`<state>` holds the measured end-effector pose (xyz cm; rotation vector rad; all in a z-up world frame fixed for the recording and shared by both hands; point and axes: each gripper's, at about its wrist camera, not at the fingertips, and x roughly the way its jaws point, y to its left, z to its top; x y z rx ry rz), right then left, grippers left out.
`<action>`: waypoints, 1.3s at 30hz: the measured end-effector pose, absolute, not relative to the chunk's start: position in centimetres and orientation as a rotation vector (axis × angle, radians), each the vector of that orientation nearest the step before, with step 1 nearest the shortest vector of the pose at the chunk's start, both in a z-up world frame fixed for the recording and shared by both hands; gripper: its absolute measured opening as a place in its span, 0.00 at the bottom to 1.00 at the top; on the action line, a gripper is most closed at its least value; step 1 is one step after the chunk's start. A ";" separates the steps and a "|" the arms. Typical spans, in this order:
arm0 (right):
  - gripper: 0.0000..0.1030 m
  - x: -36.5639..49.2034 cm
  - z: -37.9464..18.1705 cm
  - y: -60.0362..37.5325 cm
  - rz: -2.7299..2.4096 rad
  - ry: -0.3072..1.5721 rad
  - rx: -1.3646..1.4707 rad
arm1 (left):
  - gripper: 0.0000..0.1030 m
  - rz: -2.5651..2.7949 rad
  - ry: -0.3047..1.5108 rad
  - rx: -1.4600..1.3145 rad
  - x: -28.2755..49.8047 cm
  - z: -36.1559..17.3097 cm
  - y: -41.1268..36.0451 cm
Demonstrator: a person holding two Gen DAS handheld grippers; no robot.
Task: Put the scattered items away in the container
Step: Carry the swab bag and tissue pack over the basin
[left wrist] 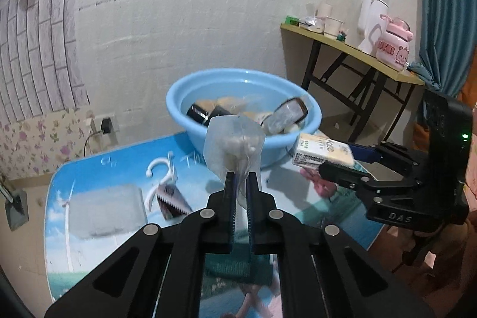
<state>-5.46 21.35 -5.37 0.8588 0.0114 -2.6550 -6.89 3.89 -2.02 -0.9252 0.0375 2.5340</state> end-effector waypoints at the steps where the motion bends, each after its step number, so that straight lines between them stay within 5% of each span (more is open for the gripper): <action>1: 0.49 -5.4 -4.9 21.7 -2.669 -0.001 0.833 | 0.05 2.532 0.036 -0.927 -7.2 -1.9 4.0; 19: 0.49 -8.7 -3.5 25.5 -2.752 -0.090 0.834 | 0.06 2.456 0.053 -0.979 -11.3 -1.4 6.2; 20: 0.49 -8.8 -3.6 25.5 -2.748 -0.095 0.836 | 0.12 2.429 0.068 -1.017 -11.2 -2.0 6.3; 24: 0.49 -9.0 -4.0 25.7 -2.740 -0.102 0.836 | 0.66 2.473 0.182 -1.117 -10.2 -5.2 6.5; 28: 0.49 -9.2 -4.3 25.8 -2.741 -0.117 0.835 | 0.80 2.439 0.155 -1.216 -9.7 -7.8 6.4; 35: 0.49 -9.3 -4.4 25.6 -2.738 -0.111 0.843 | 0.78 2.366 0.169 -1.316 -9.5 -11.6 6.8; 36: 0.49 -9.3 -4.4 25.6 -2.738 -0.111 0.843 | 0.63 2.349 0.165 -1.317 -9.5 -11.9 6.9; 39: 0.49 -9.4 -4.4 25.6 -2.738 -0.111 0.846 | 0.39 2.335 0.180 -1.299 -9.4 -11.9 7.0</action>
